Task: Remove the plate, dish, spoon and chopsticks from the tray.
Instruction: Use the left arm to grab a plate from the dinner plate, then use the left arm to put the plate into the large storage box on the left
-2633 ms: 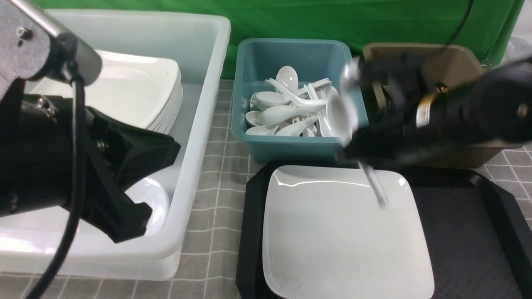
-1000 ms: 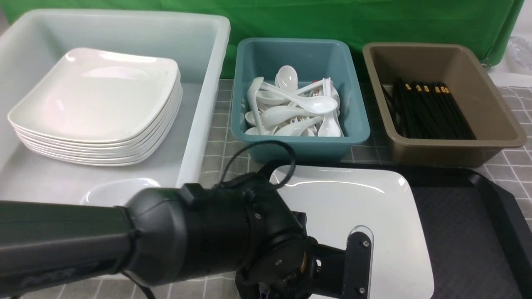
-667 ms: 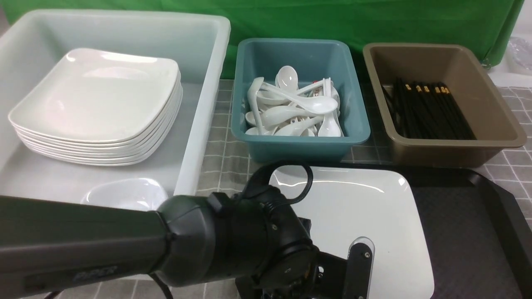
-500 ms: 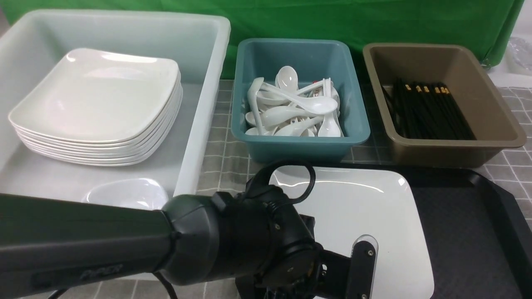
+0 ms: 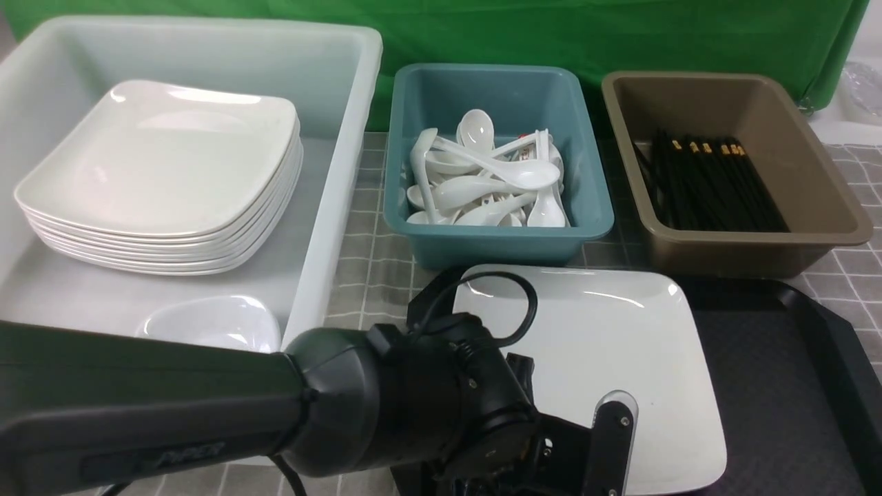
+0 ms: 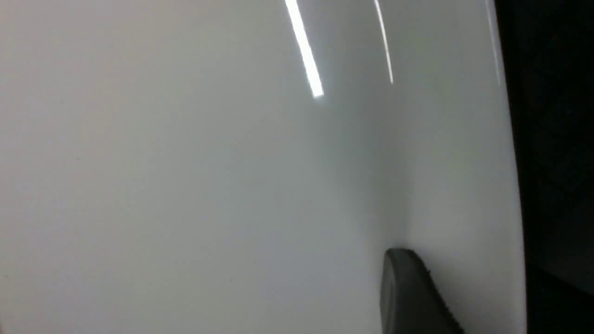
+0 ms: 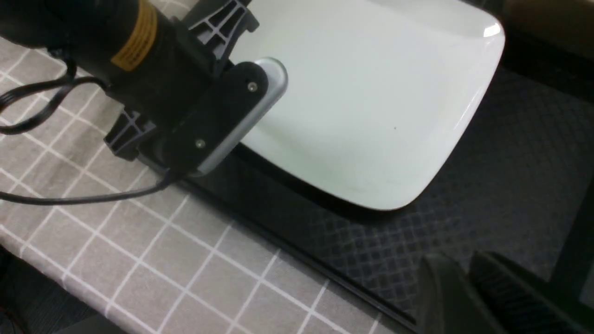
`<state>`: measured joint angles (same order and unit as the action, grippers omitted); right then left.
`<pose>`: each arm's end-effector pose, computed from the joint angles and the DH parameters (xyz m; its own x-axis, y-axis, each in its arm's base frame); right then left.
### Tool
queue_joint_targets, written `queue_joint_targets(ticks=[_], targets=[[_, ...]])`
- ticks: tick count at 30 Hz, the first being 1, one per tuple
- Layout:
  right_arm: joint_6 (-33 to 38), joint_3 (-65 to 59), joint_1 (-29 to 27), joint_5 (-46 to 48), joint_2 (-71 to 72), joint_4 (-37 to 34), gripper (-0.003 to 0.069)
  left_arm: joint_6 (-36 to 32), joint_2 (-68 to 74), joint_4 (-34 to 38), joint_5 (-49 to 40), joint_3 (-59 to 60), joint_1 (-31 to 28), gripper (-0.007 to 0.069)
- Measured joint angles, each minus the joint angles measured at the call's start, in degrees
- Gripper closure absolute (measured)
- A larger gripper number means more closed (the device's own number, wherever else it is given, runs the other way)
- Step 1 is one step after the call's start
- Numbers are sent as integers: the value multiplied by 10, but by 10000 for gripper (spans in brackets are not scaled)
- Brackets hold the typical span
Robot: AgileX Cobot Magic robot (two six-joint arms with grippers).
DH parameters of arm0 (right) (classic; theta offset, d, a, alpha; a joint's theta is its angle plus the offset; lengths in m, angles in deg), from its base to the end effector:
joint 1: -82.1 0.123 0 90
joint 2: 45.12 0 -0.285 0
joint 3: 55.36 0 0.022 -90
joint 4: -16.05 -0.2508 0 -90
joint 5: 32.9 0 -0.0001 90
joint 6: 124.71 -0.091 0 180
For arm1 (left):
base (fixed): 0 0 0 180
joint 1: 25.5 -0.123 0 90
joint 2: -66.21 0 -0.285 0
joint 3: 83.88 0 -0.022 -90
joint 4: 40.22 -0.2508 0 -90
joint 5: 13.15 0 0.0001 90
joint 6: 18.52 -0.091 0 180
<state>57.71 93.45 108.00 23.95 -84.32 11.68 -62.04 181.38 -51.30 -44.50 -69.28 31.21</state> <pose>0.0697 0.0403 0.3531 -0.5432 -0.2643 -0.7969 -0.4819 0.8754 0.0382 0.2041 -0.2942 0.1520 0.3383 0.9328 -0.1241 0.9031 -0.2847 0.3215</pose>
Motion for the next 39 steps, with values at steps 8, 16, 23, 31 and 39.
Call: queue_joint_targets(ticks=[8, 16, 23, 31, 39], targets=[[-1, 0, 0, -12, 0, 0, 531, 18, -93, 40, -42, 7, 38, 546], [-36, 25, 0, -23, 0, 35, 526, 20, -197, 51, -60, 8, 70, 599], [-86, 56, 0, -26, 0, 88, 526, 14, -238, 64, -78, 10, 74, 599], [-99, 58, 0, -30, 0, 121, 526, -10, -267, 73, -92, 14, 75, 599], [-178, 58, 0, -32, 0, 238, 611, -13, -352, 72, -87, 14, 76, 599]])
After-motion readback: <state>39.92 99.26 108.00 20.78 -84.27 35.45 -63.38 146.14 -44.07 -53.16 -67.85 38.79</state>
